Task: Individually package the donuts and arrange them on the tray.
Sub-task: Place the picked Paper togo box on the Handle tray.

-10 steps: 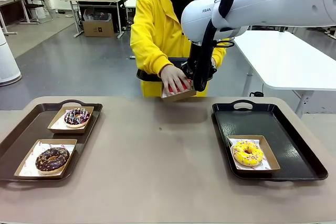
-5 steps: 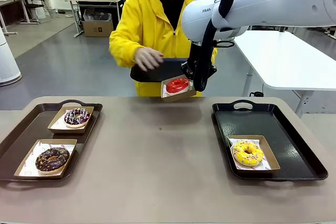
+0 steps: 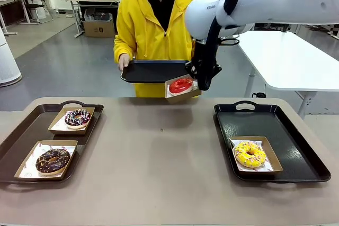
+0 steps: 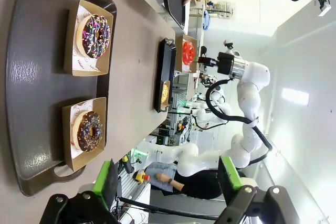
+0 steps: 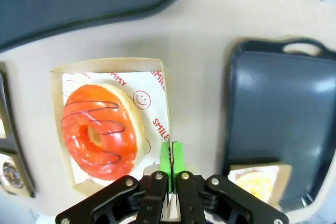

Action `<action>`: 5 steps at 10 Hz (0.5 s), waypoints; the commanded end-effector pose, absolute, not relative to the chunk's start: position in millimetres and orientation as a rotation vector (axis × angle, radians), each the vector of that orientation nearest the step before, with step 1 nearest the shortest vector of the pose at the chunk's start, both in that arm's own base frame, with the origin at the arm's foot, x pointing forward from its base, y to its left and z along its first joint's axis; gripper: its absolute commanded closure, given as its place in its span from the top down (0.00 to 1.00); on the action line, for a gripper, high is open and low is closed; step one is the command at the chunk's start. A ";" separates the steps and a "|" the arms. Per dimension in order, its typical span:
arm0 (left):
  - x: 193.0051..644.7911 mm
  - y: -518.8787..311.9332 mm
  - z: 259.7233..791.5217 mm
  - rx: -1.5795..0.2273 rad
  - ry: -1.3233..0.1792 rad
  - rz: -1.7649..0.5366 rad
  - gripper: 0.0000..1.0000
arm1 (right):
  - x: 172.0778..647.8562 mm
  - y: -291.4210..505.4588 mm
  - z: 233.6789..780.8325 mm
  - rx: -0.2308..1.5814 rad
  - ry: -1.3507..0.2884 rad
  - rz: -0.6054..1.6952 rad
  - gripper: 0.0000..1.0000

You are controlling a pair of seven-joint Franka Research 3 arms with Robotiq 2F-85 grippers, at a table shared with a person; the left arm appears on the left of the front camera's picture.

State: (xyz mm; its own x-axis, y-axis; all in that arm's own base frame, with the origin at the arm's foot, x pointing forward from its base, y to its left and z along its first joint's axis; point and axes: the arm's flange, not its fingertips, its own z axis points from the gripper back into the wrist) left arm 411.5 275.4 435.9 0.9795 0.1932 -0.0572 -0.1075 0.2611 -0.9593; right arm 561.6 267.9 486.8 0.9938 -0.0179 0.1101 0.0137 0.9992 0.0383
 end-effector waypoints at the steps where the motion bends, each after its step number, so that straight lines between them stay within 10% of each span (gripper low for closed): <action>1: 406.9 273.9 438.3 -1.295 -0.082 0.200 1.00 | 515.1 219.0 521.3 -0.077 -0.131 -0.018 0.02; 5: 406.9 273.9 438.3 -1.295 -0.082 0.200 1.00 | 504.4 109.7 518.9 -0.136 -0.166 -0.103 0.02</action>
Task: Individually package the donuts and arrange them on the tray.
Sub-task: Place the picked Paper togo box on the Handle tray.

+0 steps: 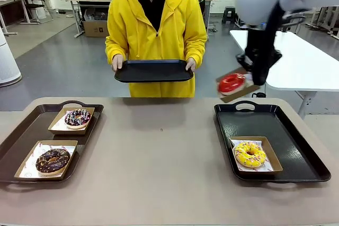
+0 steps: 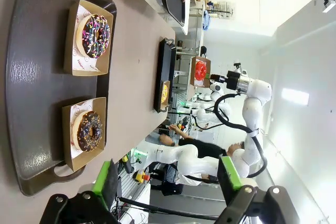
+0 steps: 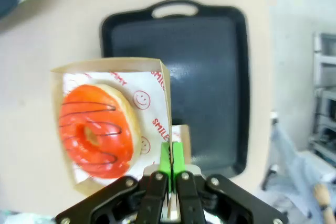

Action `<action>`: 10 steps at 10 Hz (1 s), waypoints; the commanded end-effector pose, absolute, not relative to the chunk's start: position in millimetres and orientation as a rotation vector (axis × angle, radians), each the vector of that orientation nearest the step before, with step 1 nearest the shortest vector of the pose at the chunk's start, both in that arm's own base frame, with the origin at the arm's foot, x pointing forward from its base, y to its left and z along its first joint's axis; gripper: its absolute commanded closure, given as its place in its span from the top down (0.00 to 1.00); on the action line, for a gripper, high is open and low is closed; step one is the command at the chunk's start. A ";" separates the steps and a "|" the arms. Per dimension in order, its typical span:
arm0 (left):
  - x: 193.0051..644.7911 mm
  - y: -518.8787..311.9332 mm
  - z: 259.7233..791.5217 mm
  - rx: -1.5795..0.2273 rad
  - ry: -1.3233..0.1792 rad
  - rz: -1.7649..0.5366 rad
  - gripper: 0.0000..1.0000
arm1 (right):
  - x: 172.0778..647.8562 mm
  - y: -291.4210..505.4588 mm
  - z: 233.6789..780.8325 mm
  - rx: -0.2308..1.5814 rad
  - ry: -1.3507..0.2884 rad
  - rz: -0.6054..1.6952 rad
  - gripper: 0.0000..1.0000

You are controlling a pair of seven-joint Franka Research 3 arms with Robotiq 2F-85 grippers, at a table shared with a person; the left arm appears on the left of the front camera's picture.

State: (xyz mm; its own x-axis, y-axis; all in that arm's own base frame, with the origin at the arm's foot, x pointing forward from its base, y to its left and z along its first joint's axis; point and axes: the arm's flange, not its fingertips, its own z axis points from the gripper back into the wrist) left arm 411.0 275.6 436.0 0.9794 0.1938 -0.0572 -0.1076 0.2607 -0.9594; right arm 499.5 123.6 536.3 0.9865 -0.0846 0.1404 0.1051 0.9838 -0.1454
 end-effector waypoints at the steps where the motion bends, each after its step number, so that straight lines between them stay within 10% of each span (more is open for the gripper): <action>1: 406.9 273.9 438.3 -1.295 -0.082 0.200 1.00 | 509.1 86.2 508.7 -0.109 -0.169 -0.128 0.02; 10: 406.9 273.9 438.3 -1.295 -0.082 0.200 1.00 | 540.4 63.6 437.5 -0.027 -0.139 -0.037 0.02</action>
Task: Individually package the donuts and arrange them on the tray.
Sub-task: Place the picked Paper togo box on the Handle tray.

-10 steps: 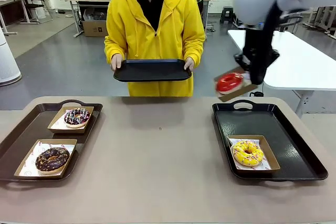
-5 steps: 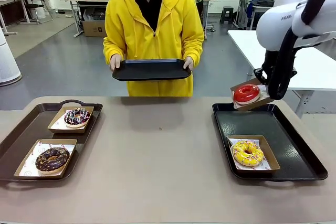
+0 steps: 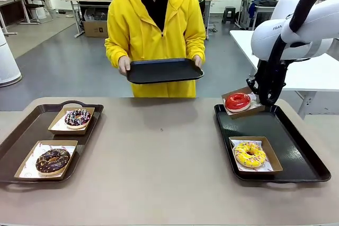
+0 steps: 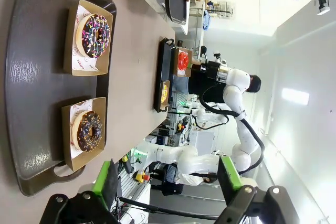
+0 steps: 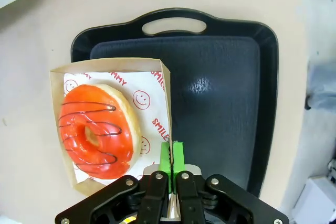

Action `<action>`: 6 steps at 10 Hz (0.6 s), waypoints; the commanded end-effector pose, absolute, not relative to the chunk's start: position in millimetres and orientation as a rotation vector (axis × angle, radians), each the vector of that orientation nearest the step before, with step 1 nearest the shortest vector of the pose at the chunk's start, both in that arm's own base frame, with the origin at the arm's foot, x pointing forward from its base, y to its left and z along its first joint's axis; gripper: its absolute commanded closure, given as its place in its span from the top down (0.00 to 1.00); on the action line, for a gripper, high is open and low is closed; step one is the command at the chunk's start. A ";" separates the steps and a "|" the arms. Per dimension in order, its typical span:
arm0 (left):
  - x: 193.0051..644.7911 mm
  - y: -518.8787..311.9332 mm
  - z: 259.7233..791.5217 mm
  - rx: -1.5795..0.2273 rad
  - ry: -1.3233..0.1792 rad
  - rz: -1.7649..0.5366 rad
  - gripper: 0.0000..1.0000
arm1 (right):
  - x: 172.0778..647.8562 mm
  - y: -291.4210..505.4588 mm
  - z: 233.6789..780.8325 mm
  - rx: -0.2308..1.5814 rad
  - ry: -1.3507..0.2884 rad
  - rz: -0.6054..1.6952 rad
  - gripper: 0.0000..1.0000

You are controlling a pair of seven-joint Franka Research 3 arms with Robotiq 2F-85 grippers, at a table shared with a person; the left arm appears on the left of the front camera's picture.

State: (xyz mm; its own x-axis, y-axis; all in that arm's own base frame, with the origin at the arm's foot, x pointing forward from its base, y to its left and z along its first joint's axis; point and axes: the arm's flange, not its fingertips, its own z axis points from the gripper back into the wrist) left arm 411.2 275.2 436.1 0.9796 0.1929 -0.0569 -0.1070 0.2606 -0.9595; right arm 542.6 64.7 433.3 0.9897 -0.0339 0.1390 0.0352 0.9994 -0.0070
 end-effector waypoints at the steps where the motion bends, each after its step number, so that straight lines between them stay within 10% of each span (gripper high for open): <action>1: 406.9 273.9 438.3 -1.295 -0.082 0.200 1.00 | 540.4 63.6 437.5 -0.027 -0.139 -0.037 0.02; 6: 406.9 273.9 438.3 -1.295 -0.082 0.200 1.00 | 541.8 64.4 435.2 -0.012 -0.140 -0.034 0.02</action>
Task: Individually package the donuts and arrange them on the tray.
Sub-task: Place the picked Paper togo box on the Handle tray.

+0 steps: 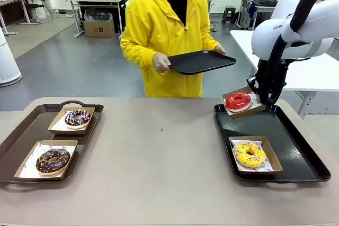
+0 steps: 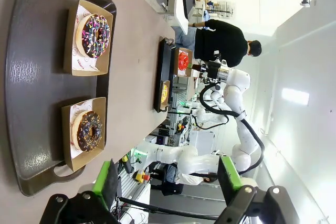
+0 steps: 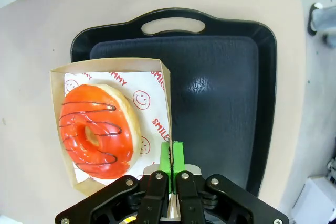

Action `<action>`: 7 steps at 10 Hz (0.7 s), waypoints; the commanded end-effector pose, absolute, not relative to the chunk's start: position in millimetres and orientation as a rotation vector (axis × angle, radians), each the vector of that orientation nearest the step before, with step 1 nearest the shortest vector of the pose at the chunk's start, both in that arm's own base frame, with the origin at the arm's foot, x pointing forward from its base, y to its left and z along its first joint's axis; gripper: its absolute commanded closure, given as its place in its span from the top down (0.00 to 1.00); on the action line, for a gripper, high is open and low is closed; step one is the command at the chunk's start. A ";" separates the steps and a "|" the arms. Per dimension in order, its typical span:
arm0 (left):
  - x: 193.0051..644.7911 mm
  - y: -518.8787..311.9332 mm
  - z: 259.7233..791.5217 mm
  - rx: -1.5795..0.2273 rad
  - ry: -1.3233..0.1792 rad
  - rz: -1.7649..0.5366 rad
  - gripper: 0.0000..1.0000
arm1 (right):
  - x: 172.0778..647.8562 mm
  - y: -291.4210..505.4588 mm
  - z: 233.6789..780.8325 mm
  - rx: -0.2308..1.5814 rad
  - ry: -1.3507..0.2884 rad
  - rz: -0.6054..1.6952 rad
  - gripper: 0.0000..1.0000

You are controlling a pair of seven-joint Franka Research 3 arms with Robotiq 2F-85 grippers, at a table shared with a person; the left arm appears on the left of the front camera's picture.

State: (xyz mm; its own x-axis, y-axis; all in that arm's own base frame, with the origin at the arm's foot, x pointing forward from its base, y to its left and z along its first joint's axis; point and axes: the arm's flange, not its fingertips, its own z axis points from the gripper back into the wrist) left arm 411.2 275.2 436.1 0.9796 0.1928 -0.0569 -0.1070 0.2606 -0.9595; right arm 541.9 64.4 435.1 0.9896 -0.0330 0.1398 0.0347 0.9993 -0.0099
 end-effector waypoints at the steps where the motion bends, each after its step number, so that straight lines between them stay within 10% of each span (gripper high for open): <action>1: 406.9 273.9 438.3 -1.295 -0.082 0.200 1.00 | 545.5 60.8 424.0 0.006 -0.148 -0.031 0.02; 7: 406.9 273.9 438.3 -1.295 -0.082 0.200 1.00 | 571.8 61.3 366.3 -0.002 -0.104 -0.033 0.02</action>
